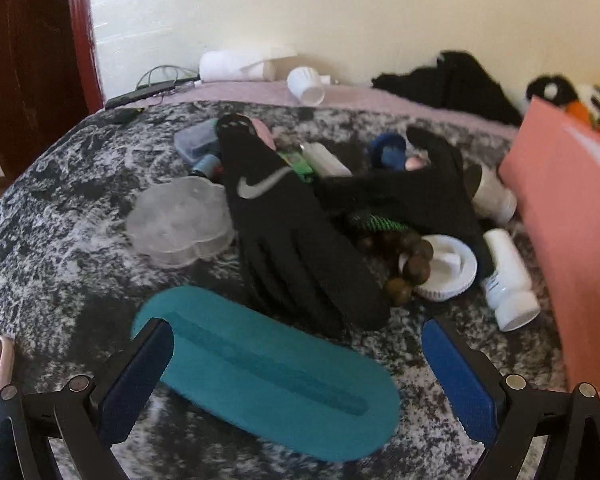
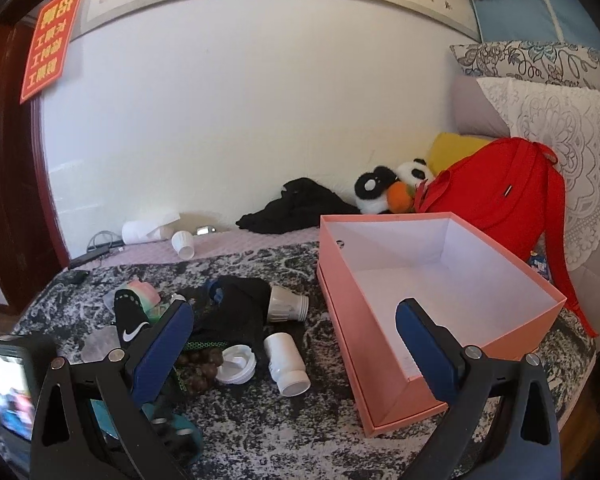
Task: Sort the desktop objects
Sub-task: 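Grasp the teal insole with the left gripper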
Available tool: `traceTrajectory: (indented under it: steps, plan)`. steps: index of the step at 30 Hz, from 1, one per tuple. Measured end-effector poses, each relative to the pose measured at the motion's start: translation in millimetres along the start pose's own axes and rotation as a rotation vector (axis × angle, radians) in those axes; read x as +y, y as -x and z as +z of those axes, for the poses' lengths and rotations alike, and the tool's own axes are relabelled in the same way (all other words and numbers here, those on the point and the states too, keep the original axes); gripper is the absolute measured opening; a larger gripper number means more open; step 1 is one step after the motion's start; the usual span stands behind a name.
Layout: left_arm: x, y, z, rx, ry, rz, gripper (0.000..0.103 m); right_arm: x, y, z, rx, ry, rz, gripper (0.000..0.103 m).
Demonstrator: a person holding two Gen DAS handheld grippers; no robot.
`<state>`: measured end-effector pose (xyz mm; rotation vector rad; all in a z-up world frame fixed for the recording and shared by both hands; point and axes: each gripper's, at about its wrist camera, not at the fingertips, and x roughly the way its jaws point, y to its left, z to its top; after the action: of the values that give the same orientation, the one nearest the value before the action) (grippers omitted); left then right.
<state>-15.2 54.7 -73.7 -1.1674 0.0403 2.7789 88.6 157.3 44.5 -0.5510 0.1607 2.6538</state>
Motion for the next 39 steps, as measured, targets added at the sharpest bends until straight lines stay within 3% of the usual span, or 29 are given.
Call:
traceTrajectory:
  steps: [5,15,20,25,30,33,35,39]
  plan:
    - [-9,-17,-3,0.036,-0.017,0.089,0.102,-7,0,-1,0.005,-0.007,-0.007,0.103]
    - [19,-39,-10,0.094,0.187,0.189,0.102,-5,-3,-3,0.030,-0.004,0.022,0.103]
    - [9,-43,-21,0.058,0.242,0.288,0.102,-5,-7,-4,0.050,-0.014,0.032,0.103]
    - [22,-51,-36,0.116,0.462,0.260,0.103,-5,-10,-5,0.058,-0.004,0.034,0.103]
    - [12,-73,-30,0.139,0.396,0.337,0.103,-4,-14,-6,0.069,-0.001,0.038,0.103]
    - [18,-70,-26,0.123,0.363,0.281,0.097,-3,-18,-7,0.067,0.005,0.029,0.103]
    - [22,-67,-24,0.112,0.338,0.248,0.077,-3,-23,-8,0.077,-0.003,0.031,0.103]
    - [36,-58,-22,0.110,0.294,0.193,0.074,1,-30,-9,0.103,-0.024,0.047,0.103]
